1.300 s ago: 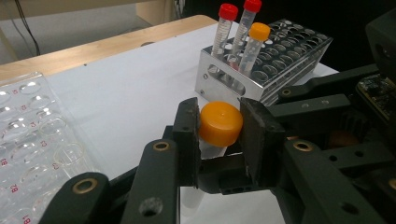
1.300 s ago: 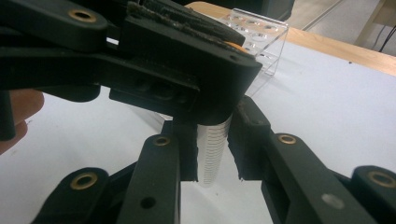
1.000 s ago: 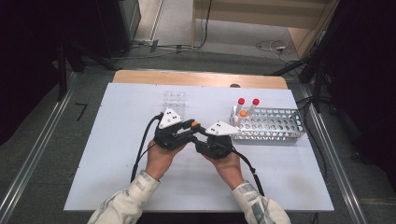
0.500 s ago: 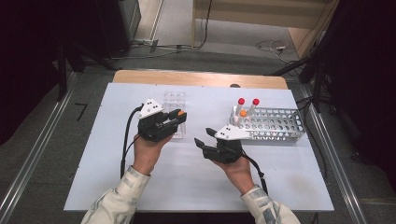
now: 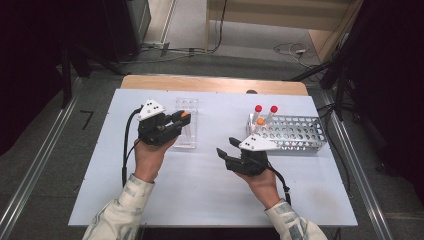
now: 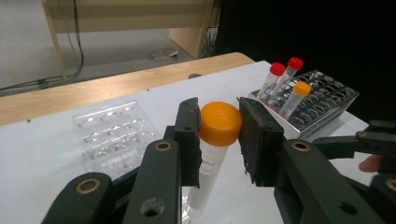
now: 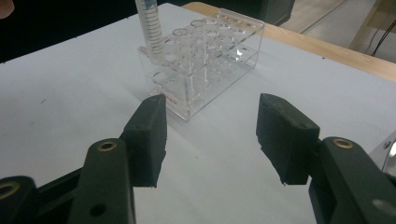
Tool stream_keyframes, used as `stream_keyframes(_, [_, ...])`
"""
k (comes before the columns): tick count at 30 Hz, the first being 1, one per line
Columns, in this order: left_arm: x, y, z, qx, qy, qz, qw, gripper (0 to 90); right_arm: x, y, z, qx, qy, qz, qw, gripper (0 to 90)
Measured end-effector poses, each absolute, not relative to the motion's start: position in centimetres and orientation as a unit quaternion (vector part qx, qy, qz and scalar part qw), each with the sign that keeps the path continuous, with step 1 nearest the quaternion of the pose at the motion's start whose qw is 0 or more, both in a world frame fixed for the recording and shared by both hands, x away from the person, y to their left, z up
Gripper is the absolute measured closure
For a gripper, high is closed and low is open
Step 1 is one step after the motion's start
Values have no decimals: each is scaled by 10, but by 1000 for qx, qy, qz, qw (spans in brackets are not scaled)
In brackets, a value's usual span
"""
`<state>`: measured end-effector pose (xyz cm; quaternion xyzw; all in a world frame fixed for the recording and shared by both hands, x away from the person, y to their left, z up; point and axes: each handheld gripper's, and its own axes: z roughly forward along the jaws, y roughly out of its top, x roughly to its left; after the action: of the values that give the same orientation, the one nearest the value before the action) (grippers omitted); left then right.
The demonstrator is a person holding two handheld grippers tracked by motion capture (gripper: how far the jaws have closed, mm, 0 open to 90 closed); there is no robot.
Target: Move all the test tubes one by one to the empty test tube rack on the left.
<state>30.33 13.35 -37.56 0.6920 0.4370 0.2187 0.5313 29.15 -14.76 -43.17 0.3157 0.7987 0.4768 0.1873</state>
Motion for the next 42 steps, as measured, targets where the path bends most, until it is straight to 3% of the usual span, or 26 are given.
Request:
stream_keyframes(18, [332,132,-373,676,458,272,510,704,294,-159,-428,327,790,482,192,391])
stream_keyframes(29, [339,128,-387,679,466,274,497,703,295,-163,-427,338,786,480,195,309])
stream_keyframes(42, [340,125,-411,688,476,265,479,701,296,-162,-429,340,789,475,188,297])
